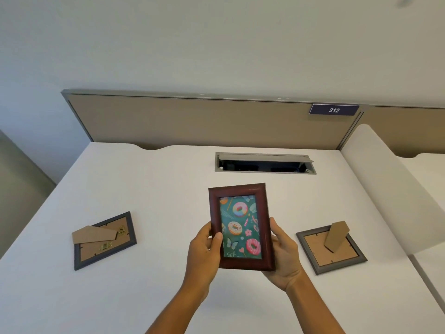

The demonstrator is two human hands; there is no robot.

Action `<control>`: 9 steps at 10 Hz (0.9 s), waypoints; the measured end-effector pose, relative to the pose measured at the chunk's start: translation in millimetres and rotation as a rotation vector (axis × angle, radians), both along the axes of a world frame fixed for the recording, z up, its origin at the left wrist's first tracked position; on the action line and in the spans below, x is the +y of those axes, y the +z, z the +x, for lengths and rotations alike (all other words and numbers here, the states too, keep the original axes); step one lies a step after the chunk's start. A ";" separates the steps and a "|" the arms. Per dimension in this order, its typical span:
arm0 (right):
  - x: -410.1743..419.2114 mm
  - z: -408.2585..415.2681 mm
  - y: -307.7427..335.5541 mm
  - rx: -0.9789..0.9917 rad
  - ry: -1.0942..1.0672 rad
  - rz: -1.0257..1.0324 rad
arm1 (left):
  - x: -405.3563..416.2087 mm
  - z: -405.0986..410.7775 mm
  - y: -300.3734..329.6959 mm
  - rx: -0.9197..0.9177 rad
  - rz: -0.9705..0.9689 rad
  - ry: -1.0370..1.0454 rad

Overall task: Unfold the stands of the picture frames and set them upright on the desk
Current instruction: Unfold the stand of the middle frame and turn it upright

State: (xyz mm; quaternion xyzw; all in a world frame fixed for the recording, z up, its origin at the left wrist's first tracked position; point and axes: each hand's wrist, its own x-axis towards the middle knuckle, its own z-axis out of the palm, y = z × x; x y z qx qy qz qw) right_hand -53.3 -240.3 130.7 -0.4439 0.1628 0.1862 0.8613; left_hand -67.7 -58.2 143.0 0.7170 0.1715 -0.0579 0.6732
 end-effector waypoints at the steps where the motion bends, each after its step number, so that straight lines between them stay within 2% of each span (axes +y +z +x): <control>1: -3.1 -2.4 2.5 0.002 0.037 -0.193 | 6.8 -0.1 -4.9 0.005 0.006 0.022; 4: -19.6 -4.0 -18.0 -0.042 0.129 -0.402 | 2.7 -3.4 -15.6 -0.017 -0.045 0.003; 6: -29.5 -10.0 -22.5 0.003 0.123 -0.405 | -0.3 -4.7 -27.9 0.009 0.045 -0.087; 9: -41.8 -10.8 -42.1 0.056 0.040 -0.322 | -8.9 2.5 -50.5 0.024 0.051 -0.146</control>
